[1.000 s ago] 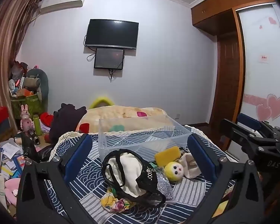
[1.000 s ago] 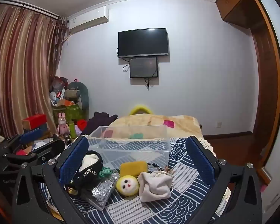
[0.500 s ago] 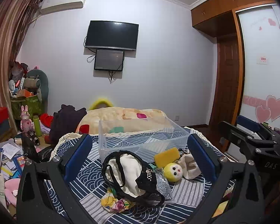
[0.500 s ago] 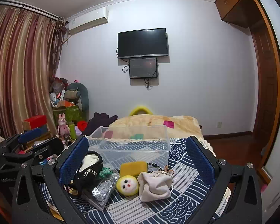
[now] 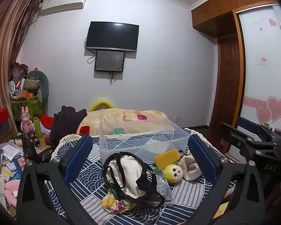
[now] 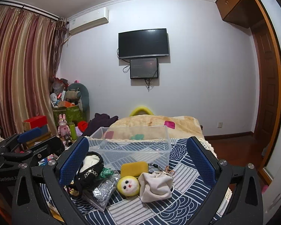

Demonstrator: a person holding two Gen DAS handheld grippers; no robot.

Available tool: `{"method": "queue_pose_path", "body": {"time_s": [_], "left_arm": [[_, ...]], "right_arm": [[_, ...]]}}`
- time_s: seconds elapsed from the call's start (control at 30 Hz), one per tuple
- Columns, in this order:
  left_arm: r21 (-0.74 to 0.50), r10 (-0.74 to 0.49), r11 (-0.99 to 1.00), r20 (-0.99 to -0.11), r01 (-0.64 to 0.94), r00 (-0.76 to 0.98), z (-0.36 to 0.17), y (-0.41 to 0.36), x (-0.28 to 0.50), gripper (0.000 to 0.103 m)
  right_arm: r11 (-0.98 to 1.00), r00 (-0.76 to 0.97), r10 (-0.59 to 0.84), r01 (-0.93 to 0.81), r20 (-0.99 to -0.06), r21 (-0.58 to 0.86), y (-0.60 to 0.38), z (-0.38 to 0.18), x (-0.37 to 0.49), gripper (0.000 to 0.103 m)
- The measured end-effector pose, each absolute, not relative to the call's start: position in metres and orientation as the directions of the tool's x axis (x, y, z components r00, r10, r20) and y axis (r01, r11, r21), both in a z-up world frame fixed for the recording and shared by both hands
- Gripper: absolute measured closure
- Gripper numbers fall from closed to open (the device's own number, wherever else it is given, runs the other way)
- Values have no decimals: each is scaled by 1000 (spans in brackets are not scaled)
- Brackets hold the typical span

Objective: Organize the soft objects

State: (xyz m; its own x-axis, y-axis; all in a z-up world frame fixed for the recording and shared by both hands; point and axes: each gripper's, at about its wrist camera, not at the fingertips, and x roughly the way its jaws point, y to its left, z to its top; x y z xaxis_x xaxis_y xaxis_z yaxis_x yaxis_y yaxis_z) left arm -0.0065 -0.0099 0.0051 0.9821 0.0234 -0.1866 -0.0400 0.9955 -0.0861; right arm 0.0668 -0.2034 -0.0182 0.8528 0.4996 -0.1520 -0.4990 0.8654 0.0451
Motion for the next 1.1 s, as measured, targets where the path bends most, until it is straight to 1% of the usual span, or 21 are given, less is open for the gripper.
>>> {"method": "queue_pose_path", "body": {"time_s": [1.1], "left_arm": [[-96, 8, 995, -165, -24, 986, 10, -7, -14, 0]], "right_arm": [[861, 852, 507, -506, -131, 41, -205, -15, 62, 0]]}}
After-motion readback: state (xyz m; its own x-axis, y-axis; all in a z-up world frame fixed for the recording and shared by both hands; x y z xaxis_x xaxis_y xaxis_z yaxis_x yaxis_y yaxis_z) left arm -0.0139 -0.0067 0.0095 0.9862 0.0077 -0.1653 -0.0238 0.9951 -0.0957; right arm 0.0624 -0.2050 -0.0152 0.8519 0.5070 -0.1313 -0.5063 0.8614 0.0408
